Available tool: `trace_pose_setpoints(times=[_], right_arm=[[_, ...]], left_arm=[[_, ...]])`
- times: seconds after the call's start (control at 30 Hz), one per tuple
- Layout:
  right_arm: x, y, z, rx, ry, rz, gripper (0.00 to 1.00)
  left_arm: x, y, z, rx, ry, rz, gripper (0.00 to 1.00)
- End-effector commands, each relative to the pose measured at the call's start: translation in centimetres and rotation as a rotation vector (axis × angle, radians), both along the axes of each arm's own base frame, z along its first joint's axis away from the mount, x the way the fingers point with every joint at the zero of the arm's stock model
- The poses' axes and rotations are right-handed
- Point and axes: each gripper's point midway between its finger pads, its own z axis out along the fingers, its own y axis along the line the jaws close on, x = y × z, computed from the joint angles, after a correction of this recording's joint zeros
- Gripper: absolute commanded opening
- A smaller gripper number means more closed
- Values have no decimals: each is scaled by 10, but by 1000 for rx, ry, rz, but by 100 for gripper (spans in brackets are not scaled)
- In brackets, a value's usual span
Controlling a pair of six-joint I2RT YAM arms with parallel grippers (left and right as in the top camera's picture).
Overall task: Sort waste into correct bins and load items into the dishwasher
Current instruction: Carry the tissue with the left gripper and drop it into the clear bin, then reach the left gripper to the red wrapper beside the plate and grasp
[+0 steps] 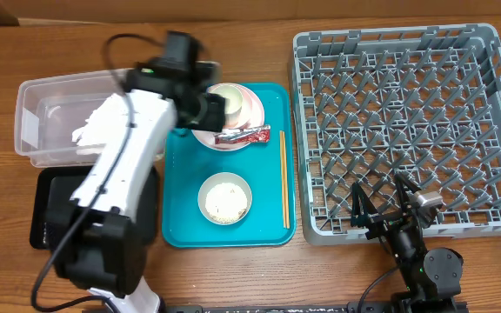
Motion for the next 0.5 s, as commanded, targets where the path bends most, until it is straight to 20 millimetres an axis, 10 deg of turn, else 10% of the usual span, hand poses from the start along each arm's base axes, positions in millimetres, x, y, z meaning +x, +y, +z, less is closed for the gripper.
trace_pose_setpoints(times=[0.0, 0.47], right_arm=[[0, -2, -1, 1, -5, -10, 100], [0, -2, -1, 2, -5, -10, 100]], left_arm=[[2, -14, -20, 153, -28, -94, 72], [14, -32, -75, 286, -15, -259, 71]])
